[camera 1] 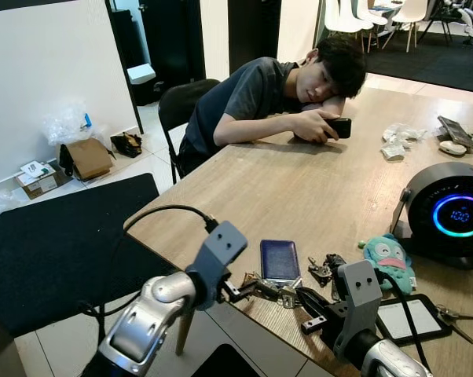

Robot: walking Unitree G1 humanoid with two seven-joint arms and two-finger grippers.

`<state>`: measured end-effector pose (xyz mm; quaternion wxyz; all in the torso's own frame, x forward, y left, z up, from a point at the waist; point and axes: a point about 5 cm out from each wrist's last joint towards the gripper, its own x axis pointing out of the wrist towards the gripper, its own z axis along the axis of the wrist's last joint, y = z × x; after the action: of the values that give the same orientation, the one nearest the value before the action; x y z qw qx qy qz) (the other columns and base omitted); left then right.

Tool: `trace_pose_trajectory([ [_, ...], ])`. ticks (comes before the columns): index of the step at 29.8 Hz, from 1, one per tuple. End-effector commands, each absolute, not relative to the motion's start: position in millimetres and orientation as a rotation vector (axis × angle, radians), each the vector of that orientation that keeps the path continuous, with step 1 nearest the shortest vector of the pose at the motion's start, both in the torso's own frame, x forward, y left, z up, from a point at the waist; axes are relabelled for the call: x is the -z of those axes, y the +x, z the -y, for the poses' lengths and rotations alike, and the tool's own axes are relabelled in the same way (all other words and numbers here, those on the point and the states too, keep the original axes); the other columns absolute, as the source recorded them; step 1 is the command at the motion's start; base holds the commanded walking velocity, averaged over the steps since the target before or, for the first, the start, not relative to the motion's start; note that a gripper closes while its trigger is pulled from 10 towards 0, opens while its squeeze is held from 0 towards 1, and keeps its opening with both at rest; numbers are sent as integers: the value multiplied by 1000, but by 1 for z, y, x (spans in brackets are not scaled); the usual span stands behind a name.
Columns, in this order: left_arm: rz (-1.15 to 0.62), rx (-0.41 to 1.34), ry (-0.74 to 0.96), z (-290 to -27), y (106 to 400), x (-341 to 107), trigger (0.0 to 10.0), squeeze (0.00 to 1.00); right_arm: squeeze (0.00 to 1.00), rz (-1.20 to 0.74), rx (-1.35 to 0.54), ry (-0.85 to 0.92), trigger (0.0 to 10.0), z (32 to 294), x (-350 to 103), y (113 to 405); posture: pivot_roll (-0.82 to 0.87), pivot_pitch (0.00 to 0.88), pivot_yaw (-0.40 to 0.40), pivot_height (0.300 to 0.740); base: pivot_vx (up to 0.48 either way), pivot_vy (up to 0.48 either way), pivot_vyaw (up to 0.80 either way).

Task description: Hang keys on a hook

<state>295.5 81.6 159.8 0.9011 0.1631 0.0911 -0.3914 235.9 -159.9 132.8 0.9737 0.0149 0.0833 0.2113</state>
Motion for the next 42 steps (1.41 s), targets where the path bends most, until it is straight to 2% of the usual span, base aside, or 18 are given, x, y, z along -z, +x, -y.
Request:
trace_pose_trajectory([
  [1,-235,807,374,-88,292,-146,10000,0,0,-178,-437,38,10000,157,-129,234,-6,149,90,740,0,0,0],
  [16,-256,824,362,-75,282,-134,10000,0,0,-178,-443,38,10000,156,-130,235,-6,153,87,740,0,0,0],
  [18,-254,816,359,-75,283,-134,9647,0,0,-178,-443,37,10000,156,-130,235,-5,153,87,740,0,0,0],
  [19,-253,811,356,-74,283,-134,8314,0,0,-178,-443,37,10000,156,-130,235,-5,153,87,740,0,0,0],
  [21,-253,808,354,-74,283,-134,8314,0,0,-178,-443,37,10000,156,-130,235,-5,153,86,740,0,0,0],
  [22,-252,807,352,-73,283,-133,7098,0,0,-177,-444,37,10000,156,-130,235,-5,153,86,740,0,0,0],
  [24,-252,808,351,-72,283,-133,7098,0,0,-177,-445,38,10000,156,-130,235,-5,153,86,740,0,0,0],
  [26,-252,809,349,-71,282,-133,4980,0,0,-177,-445,37,10000,156,-130,235,-5,154,86,740,0,0,0],
  [27,-252,809,349,-71,282,-133,7098,0,0,-178,-445,37,10000,156,-130,235,-5,154,86,740,0,0,0],
  [29,-252,809,349,-71,281,-133,7098,0,0,-178,-445,37,10000,156,-130,235,-5,154,86,740,0,0,0],
  [30,-252,808,347,-71,281,-133,10000,0,0,-178,-445,37,10000,156,-130,235,-6,153,86,740,0,0,0],
  [35,-186,857,317,-71,274,-148,10000,0,0,-177,-442,36,10000,157,-130,235,-7,153,88,740,0,0,0],
  [38,-101,855,359,-68,274,-159,10000,0,0,-177,-444,36,10000,157,-130,236,-2,154,86,740,0,0,0],
  [39,-8,863,459,-61,273,-169,10000,0,0,-178,-447,37,10000,156,-129,236,1,154,83,740,0,0,0],
  [42,40,867,523,-57,273,-173,10000,0,0,-178,-448,37,10000,156,-129,236,1,154,83,740,0,0,0],
])
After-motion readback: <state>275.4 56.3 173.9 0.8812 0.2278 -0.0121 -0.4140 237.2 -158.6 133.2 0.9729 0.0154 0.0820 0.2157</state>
